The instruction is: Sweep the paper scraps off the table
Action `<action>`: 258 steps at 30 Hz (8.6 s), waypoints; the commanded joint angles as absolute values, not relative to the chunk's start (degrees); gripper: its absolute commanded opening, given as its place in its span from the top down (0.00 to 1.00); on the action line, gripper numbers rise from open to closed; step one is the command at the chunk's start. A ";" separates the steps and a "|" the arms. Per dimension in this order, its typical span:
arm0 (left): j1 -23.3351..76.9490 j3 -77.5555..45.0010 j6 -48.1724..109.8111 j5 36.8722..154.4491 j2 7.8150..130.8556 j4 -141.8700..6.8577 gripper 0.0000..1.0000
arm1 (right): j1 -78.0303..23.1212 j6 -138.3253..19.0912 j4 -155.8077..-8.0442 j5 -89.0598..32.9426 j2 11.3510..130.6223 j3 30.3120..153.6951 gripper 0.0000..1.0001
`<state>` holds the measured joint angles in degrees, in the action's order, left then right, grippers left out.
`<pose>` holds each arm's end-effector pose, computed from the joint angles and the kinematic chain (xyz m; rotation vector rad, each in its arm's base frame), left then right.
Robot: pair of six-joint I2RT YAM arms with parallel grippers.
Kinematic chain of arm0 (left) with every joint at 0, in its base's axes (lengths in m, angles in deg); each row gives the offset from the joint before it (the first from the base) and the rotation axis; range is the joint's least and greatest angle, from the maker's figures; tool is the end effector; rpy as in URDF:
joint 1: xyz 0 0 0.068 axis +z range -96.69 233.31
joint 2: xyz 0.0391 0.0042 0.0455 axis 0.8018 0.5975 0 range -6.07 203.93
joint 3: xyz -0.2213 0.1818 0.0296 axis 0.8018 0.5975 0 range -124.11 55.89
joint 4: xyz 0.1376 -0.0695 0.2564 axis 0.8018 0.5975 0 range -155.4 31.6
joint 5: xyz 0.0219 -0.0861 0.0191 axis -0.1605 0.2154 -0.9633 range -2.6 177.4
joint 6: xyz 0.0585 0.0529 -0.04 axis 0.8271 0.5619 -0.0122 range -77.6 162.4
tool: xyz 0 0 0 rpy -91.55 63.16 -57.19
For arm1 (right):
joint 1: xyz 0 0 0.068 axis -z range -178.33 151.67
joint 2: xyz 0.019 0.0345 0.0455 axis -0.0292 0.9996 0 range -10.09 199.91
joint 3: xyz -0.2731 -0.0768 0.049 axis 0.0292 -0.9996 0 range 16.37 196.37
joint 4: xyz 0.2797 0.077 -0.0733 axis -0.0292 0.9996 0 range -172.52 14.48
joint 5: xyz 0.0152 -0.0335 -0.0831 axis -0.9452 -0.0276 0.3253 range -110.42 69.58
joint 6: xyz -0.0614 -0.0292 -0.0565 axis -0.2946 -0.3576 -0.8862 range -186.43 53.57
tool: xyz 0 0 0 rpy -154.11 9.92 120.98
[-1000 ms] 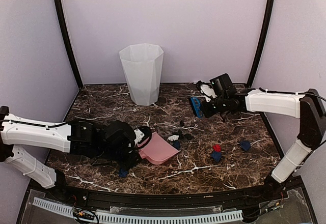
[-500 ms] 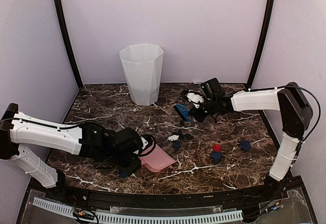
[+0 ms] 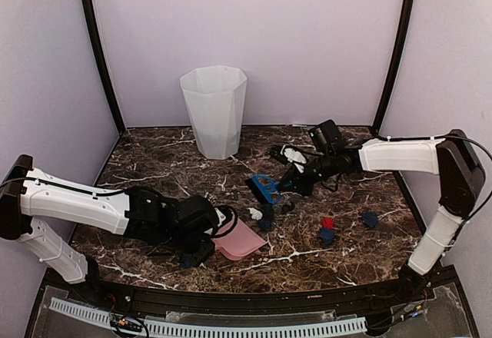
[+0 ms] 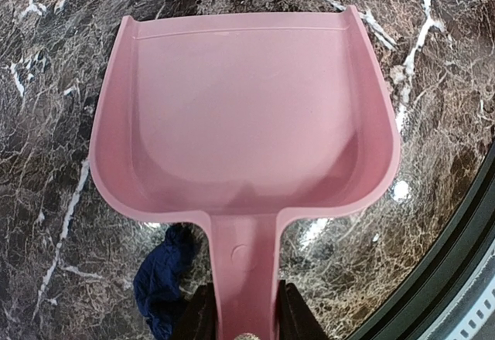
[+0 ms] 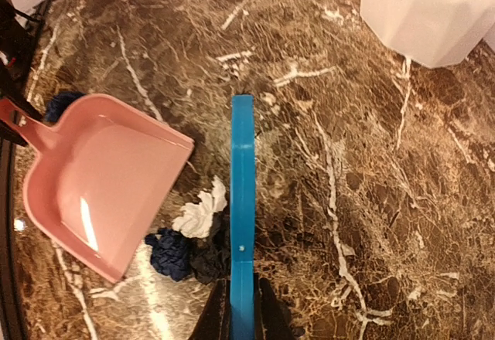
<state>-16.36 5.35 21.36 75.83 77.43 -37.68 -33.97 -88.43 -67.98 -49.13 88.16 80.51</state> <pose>0.1308 -0.3077 0.1550 1.0177 2.4214 -0.3016 0.3226 0.2778 0.1727 -1.3554 1.9840 0.7150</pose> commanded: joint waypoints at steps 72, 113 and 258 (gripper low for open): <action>-14.50 4.31 23.33 72.71 82.75 -42.10 1.00 | -47.81 -59.53 -72.98 -31.54 79.49 73.93 1.00; -14.48 4.23 24.69 72.52 82.89 -55.88 1.00 | -52.51 -52.18 -75.71 -29.51 70.44 66.88 1.00; 33.07 -40.22 -6.97 127.27 90.21 -77.82 1.00 | -47.57 -40.67 -57.71 21.56 43.31 59.96 1.00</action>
<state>34.80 -39.37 -19.69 130.40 95.44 -85.39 -48.13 -43.84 -62.47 15.31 42.64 56.82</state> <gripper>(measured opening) 0.231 0.066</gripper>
